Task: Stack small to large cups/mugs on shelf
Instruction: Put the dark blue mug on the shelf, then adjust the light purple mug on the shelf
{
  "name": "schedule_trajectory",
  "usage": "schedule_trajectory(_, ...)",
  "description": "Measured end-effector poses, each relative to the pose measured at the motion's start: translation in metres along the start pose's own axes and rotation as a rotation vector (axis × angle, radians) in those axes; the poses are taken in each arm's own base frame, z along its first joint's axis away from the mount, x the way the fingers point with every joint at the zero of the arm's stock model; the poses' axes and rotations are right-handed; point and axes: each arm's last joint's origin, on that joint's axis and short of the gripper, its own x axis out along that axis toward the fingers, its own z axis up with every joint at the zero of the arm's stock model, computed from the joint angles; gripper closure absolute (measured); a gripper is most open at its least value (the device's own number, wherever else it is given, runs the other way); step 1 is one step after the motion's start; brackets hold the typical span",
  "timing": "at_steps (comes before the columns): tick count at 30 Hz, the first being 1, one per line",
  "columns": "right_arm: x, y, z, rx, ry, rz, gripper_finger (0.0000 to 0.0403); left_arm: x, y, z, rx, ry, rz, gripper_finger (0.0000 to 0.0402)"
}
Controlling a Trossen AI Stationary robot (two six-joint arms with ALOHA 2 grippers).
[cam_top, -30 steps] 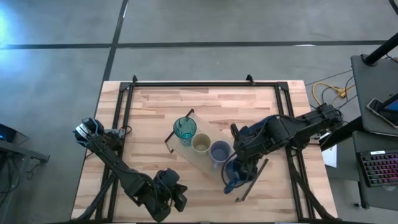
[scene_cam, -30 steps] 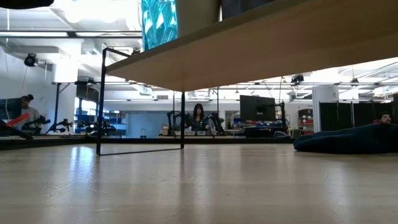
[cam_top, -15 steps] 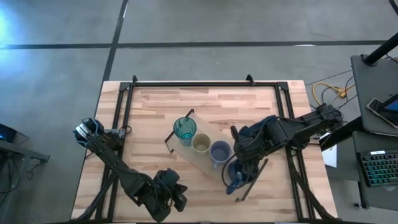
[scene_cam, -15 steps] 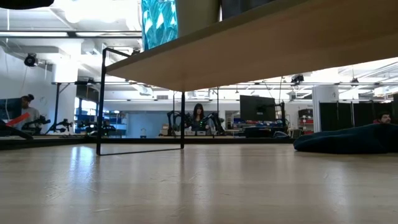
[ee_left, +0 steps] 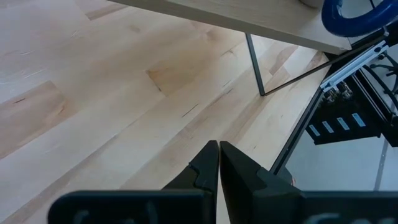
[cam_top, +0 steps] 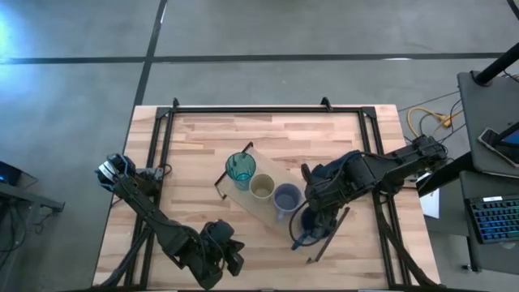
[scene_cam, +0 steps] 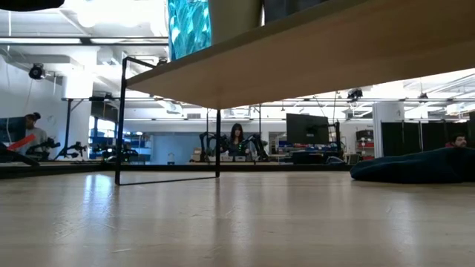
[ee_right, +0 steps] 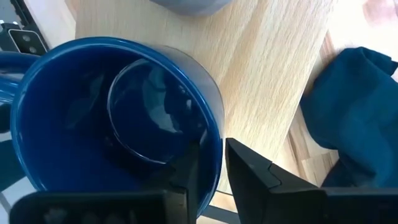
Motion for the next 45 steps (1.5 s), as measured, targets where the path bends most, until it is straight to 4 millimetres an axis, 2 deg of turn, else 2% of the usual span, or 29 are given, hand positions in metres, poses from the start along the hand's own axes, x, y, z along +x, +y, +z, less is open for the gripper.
schedule_trajectory(8,-0.002,-0.001,-0.001,0.0,-0.002,-0.009,0.0331,0.0,0.0,0.0,0.0,0.0,0.0,0.0402)
schedule_trajectory(15,-0.017,-0.003,0.002,-0.005,-0.094,-0.026,0.0332,0.0,0.0,0.0,0.0,0.0,0.0,0.0402)
schedule_trajectory(20,-0.029,-0.009,0.01,0.016,-0.146,-0.015,0.035,-0.001,-0.002,0.004,-0.011,-0.011,-0.016,0.0402)
schedule_trajectory(26,-0.043,-0.013,0.017,0.021,-0.197,0.009,0.037,0.005,-0.009,0.023,0.034,-0.044,-0.029,0.0402)
schedule_trajectory(35,-0.026,-0.026,0.038,0.049,-0.151,-0.099,0.0394,0.031,-0.003,0.071,0.037,-0.129,0.042,0.0402)
schedule_trajectory(39,-0.02,-0.035,0.052,0.029,-0.156,-0.125,0.0394,0.035,-0.005,0.083,0.048,-0.157,0.016,0.0402)
schedule_trajectory(45,-0.019,-0.051,0.066,0.012,-0.168,-0.137,0.0394,0.039,-0.004,0.09,0.035,-0.178,0.017,0.0402)
